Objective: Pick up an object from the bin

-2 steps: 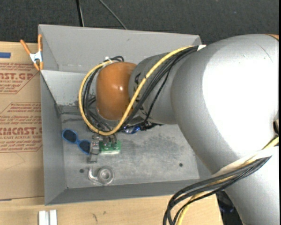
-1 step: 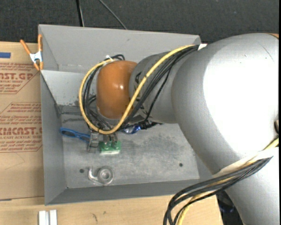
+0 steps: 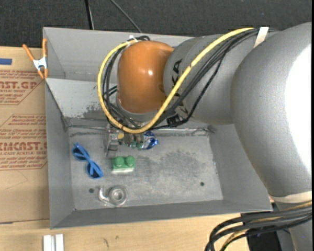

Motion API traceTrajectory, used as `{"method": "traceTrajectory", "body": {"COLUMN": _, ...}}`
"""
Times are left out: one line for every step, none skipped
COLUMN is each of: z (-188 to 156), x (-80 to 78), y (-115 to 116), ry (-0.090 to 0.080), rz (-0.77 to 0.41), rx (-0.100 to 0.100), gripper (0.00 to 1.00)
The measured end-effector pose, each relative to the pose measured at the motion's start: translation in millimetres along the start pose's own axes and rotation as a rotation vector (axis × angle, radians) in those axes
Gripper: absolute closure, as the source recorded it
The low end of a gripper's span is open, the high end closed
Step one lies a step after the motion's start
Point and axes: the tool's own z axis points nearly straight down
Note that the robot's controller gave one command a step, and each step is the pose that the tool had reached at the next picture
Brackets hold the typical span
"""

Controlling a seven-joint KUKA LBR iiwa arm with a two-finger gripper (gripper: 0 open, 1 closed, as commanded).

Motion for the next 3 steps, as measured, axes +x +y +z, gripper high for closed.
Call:
{"method": "traceTrajectory", "body": {"z": 5, "x": 1.4, "y": -1, "ry": 0.007, "rz": 0.0, "rx": 0.002, "gripper": 0.0}}
{"method": "traceTrajectory", "body": {"z": 96, "x": -6.3, "y": -59, "ry": -0.002, "rz": -0.227, "rx": -0.003, "gripper": 0.0}}
{"method": "traceTrajectory", "body": {"z": 94, "x": -5.0, "y": -59, "ry": 0.006, "rz": -0.227, "rx": -0.001, "gripper": 1.0}}
